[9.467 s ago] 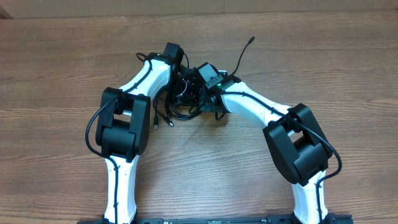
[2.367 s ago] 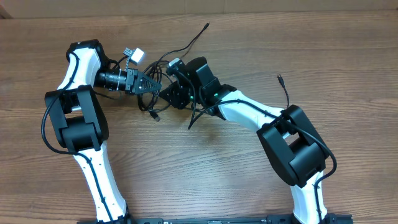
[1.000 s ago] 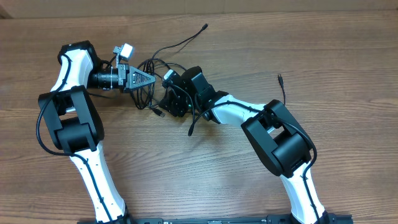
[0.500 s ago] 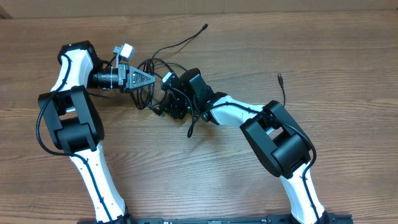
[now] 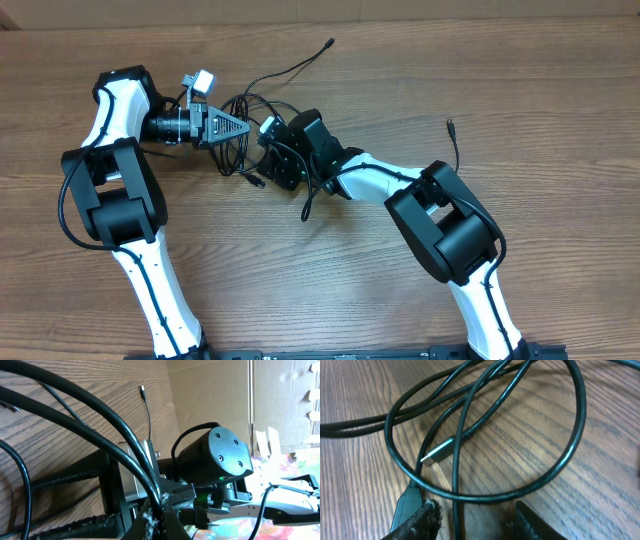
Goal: Untangle cables
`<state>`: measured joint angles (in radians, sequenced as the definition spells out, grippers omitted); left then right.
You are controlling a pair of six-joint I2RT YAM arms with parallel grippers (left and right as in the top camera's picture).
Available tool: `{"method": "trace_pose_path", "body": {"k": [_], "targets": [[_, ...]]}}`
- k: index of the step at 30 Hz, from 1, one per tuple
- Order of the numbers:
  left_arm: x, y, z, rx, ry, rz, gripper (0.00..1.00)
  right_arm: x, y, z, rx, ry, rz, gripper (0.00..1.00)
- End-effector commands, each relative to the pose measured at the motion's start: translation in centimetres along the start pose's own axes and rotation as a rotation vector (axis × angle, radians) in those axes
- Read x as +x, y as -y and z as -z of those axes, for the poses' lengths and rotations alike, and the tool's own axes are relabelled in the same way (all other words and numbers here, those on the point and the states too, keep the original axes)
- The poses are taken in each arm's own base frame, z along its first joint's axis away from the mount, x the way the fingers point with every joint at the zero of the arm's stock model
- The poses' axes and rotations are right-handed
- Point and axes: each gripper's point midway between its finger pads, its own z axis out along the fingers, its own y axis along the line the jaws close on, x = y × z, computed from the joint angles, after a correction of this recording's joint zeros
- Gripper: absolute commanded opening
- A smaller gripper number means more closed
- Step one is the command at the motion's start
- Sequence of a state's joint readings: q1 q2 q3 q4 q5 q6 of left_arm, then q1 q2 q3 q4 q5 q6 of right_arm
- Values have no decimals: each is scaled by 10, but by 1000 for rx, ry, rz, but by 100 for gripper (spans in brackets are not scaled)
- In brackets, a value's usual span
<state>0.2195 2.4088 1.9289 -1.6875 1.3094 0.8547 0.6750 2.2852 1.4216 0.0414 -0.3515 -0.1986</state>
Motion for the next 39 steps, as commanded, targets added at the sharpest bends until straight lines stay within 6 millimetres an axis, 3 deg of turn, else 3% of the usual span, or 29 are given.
{"method": "trace_pose_path", "body": {"k": [1,5,9,16,23,27,33,39], "targets": [[-5,7,0,10,12,-11,4,67,0,-25,4,-151,-53,42],[-5,7,0,10,12,-11,4,82,10,-25,72,-203,-54,33],[-5,7,0,10,13,-10,4,94,8,-23,64,-256,7,23],[-7,5,7,9,33,-8,4,103,7,-21,70,-295,20,16],[-17,6,28,34,120,28,4,123,50,-3,314,-420,79,4],[-17,4,34,29,131,31,4,121,52,3,335,-431,81,4],[-17,4,34,26,129,31,4,96,50,32,336,-455,58,4],[-17,3,34,24,126,30,4,93,41,92,301,-574,-4,4]]}}
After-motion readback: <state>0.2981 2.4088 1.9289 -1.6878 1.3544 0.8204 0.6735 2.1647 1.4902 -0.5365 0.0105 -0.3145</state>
